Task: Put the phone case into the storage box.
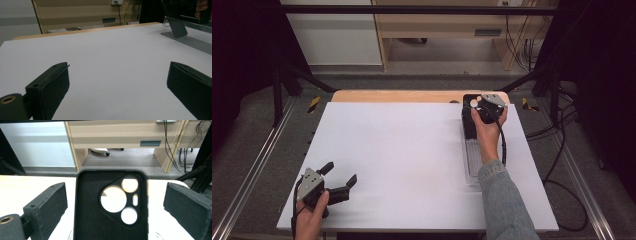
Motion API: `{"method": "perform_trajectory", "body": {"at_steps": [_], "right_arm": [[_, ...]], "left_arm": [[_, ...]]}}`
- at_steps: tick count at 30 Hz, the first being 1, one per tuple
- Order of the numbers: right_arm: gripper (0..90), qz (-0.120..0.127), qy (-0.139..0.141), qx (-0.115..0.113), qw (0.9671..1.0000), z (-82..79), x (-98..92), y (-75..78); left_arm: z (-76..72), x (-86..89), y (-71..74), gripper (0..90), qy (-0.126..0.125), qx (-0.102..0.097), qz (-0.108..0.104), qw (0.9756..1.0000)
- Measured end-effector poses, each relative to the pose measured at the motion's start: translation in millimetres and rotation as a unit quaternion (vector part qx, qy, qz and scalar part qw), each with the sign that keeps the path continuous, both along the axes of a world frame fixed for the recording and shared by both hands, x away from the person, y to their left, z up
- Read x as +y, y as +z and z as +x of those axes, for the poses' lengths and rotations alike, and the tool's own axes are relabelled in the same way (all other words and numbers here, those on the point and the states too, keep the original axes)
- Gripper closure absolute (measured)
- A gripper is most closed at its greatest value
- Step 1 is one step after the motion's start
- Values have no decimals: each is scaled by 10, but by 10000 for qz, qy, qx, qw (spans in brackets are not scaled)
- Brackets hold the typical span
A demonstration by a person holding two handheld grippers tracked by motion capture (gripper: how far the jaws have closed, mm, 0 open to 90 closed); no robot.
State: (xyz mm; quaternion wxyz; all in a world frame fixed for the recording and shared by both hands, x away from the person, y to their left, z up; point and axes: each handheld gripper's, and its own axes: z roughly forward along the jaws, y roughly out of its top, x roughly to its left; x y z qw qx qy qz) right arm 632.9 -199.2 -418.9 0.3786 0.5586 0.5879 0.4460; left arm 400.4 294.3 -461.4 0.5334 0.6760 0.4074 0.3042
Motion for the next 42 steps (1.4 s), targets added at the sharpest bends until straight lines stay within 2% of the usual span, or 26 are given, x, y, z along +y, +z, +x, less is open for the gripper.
{"method": "perform_trajectory", "body": {"at_steps": [14,22,42], "right_arm": [[59,-27,80,-102,9999,-77,-6,128],[56,50,158,-144,9998,-130,-5,202],[52,112,365,-185,9991,-218,24,305]], "left_arm": [[1,8,2,44,20,-8,-21,10000],[-1,0,2,43,15,-11,8,10000],[-13,20,11,43,60,-33,-8,10000]]}}
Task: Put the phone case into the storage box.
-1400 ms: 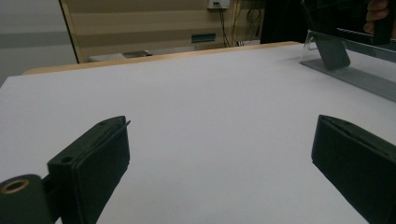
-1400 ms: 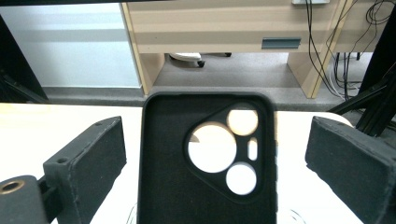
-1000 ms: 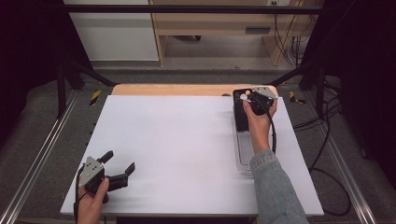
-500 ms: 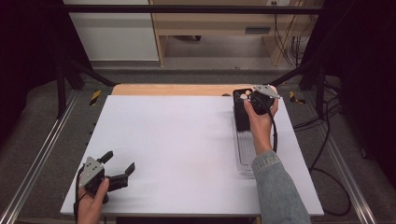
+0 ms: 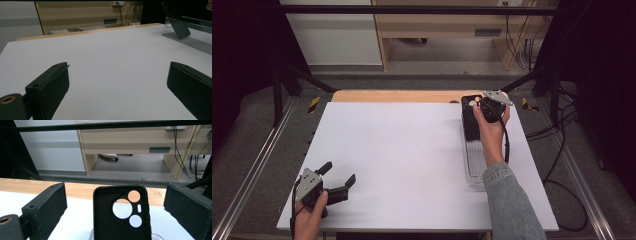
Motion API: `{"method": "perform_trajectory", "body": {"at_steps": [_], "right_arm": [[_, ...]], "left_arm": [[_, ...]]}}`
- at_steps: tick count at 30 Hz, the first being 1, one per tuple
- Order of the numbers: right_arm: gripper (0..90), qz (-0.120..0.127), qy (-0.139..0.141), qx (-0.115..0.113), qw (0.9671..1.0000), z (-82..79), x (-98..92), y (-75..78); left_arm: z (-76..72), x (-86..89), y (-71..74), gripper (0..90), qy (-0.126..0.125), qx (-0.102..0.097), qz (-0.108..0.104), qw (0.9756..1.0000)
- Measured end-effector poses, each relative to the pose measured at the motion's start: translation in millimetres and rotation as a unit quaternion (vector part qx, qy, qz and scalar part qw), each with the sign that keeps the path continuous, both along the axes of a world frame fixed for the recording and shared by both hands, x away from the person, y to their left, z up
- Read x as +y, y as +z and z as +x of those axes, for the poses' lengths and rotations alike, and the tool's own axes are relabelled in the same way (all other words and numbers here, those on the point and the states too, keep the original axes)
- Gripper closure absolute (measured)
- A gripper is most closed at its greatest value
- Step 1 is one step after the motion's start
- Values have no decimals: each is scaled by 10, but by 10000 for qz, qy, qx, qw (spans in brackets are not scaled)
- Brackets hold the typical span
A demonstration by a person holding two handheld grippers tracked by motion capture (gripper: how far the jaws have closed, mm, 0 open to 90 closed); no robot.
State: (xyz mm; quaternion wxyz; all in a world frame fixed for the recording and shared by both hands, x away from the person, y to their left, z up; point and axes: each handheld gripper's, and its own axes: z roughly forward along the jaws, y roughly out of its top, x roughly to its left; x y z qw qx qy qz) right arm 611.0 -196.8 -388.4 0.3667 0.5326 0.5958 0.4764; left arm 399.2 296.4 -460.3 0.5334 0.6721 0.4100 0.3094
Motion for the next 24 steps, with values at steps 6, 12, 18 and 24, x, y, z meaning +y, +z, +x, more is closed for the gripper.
{"method": "perform_trajectory", "body": {"at_steps": [6,12,18,24], "right_arm": [[55,1,26,-10,10000,-9,7,13],[58,-18,43,-64,10000,-18,21,42],[60,-51,30,-161,9999,-35,33,60],[61,-40,-40,-212,9998,-73,20,98]], "left_arm": [[1,-3,-2,43,6,2,-18,10000],[4,0,-2,43,10,-2,-7,10000],[5,-11,-5,43,10,-5,-1,10000],[2,-7,-3,43,8,-5,1,10000]]}}
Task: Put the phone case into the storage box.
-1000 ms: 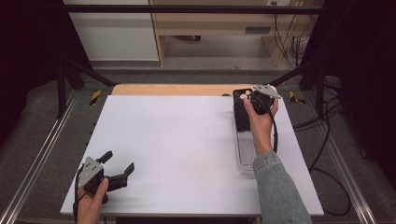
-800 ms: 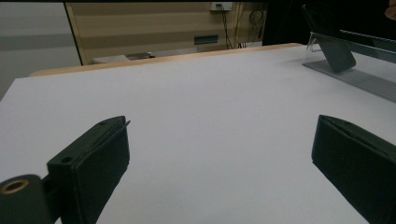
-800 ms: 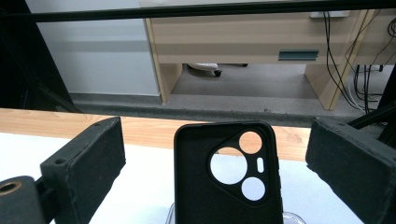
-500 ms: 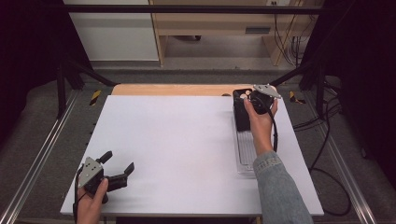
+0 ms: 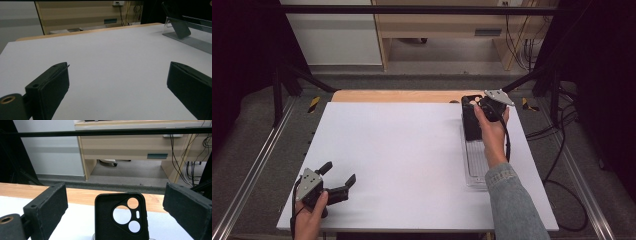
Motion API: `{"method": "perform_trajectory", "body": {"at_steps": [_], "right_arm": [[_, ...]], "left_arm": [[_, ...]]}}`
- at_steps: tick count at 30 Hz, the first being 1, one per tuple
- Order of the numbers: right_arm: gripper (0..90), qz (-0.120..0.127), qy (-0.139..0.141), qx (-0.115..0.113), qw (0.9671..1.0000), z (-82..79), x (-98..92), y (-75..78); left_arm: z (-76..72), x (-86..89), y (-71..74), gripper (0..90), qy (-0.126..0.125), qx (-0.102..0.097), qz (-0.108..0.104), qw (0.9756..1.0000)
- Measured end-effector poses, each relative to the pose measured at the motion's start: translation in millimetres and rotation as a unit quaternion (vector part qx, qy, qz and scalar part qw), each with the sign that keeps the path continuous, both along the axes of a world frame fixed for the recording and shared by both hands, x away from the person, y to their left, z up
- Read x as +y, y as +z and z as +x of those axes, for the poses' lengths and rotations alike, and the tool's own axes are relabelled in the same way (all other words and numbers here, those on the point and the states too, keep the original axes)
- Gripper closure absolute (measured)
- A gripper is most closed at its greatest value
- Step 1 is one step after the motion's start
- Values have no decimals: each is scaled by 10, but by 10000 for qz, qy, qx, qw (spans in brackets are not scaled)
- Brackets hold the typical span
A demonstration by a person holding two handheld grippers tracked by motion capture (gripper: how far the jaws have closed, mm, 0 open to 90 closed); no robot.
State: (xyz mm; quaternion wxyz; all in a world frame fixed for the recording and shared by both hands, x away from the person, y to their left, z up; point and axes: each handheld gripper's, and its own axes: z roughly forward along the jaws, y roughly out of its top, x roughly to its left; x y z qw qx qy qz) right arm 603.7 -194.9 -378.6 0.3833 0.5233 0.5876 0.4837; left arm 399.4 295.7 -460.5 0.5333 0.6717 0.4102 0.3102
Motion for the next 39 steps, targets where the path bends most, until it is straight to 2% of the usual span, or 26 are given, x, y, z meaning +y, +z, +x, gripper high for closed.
{"method": "perform_trajectory", "body": {"at_steps": [17,39], "right_arm": [[74,42,-41,-136,9999,-59,-37,34],[67,-55,131,-204,9997,-114,39,94]], "left_arm": [[-2,1,-3,43,8,11,21,10000],[-4,11,4,43,21,-13,4,10000]]}}
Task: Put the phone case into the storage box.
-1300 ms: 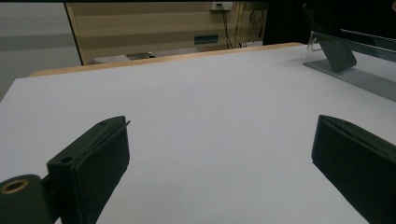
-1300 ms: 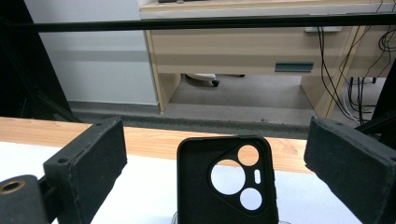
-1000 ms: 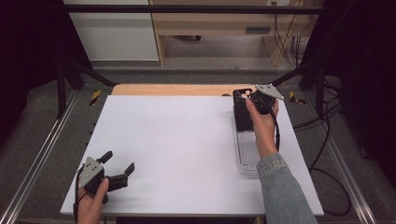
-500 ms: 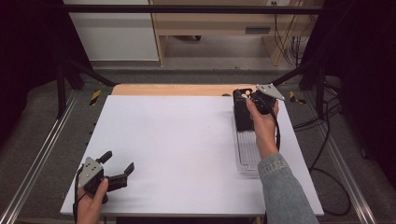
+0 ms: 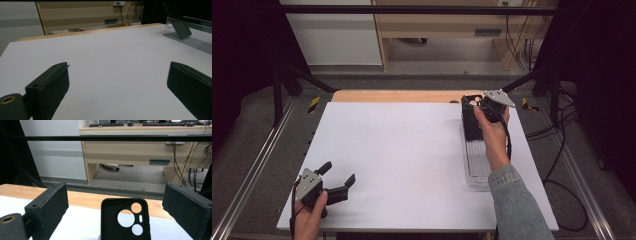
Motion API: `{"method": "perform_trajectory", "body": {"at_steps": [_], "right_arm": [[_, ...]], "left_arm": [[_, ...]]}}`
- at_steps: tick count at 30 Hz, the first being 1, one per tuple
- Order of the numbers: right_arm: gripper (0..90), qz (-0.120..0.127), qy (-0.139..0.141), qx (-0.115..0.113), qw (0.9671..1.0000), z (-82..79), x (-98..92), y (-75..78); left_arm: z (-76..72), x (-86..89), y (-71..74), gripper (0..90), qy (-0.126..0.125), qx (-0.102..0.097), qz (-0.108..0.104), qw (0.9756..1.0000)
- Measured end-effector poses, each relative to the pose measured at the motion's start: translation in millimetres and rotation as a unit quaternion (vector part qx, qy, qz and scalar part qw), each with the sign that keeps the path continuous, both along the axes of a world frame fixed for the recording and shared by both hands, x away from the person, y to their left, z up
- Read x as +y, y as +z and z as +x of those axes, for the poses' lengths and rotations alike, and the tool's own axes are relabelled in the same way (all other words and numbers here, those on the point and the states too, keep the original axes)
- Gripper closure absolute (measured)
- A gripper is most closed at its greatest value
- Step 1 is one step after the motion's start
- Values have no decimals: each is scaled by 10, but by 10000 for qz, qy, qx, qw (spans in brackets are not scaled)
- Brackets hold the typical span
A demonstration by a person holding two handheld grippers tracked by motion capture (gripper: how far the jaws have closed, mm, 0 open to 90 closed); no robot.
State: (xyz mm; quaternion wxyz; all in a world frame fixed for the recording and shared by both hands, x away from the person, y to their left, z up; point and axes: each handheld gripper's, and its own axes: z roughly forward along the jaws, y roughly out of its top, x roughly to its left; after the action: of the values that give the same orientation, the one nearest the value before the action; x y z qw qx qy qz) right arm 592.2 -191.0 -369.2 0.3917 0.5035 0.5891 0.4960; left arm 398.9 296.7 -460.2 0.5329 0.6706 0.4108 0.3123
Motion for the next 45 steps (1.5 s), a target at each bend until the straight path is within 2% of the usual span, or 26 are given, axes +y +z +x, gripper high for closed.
{"method": "perform_trajectory", "body": {"at_steps": [20,23,45], "right_arm": [[47,-39,61,-30,10000,-97,-18,131],[48,17,59,-38,10000,-113,-36,151],[43,65,245,-27,9997,-260,-102,206]], "left_arm": [[-1,12,2,43,4,5,-46,10000],[-1,11,3,43,2,3,-46,10000],[0,18,0,43,34,12,-32,10000]]}}
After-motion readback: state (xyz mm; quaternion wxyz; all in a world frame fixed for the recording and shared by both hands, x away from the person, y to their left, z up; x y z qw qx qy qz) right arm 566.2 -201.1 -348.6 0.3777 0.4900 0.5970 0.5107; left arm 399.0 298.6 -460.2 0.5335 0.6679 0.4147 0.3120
